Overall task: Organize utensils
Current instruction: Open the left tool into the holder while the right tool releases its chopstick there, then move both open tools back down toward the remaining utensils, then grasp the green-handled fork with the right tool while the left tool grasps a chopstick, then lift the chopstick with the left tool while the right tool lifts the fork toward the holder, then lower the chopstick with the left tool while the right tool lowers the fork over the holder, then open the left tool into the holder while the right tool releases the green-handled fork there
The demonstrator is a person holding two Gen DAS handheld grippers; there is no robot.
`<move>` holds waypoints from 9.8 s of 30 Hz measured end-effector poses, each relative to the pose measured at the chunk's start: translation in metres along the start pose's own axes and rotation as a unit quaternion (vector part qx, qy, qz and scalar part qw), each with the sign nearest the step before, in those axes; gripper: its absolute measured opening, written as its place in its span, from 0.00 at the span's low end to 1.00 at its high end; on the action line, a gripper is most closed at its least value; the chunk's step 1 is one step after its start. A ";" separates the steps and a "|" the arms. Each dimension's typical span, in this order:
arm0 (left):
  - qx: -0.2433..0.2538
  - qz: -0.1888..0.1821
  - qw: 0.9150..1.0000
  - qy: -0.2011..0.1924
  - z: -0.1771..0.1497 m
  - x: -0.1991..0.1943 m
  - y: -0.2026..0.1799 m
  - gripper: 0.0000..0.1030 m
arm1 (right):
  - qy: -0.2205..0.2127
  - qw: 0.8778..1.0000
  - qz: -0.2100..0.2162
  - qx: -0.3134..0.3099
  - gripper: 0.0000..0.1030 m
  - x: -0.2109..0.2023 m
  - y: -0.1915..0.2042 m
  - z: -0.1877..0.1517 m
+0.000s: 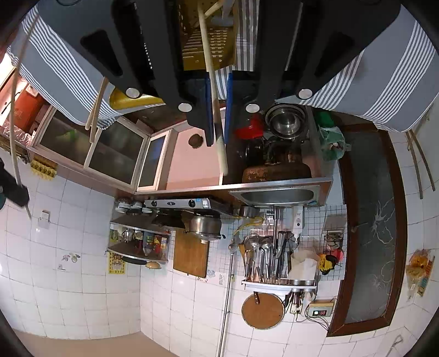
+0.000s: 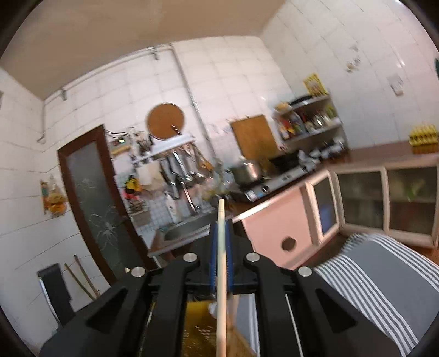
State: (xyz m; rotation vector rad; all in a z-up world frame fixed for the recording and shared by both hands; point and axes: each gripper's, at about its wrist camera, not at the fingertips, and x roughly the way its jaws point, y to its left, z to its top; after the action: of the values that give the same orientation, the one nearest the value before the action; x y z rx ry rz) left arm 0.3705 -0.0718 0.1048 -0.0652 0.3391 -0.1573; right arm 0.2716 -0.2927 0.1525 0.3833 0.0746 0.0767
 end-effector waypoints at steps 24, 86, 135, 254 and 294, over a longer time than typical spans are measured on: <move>-0.010 0.029 0.999 -0.038 0.001 -0.091 0.063 0.72 | -0.085 0.991 -0.050 -0.094 0.06 0.027 0.068 0.003; -0.032 0.113 0.952 0.283 -0.188 -0.112 0.111 0.95 | 0.404 0.895 -0.066 -0.177 0.33 -0.093 0.079 -0.235; -0.006 0.024 0.954 0.299 -0.185 -0.092 -0.001 0.04 | 0.372 0.918 -0.102 -0.095 0.15 -0.083 0.012 -0.210; 0.005 -0.068 0.995 -0.072 -0.006 -0.215 0.014 0.04 | 0.072 0.988 -0.057 -0.123 0.15 -0.130 0.060 -0.046; 0.003 -0.043 0.998 0.052 -0.013 -0.106 0.021 0.47 | 0.203 0.967 -0.102 -0.118 0.49 -0.005 0.037 -0.063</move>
State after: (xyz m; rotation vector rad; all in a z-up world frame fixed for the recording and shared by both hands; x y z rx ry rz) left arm 0.2704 -0.0337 0.1256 -0.0657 0.4389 -0.2483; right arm 0.2593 -0.2356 0.1080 0.1150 0.5063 -0.0409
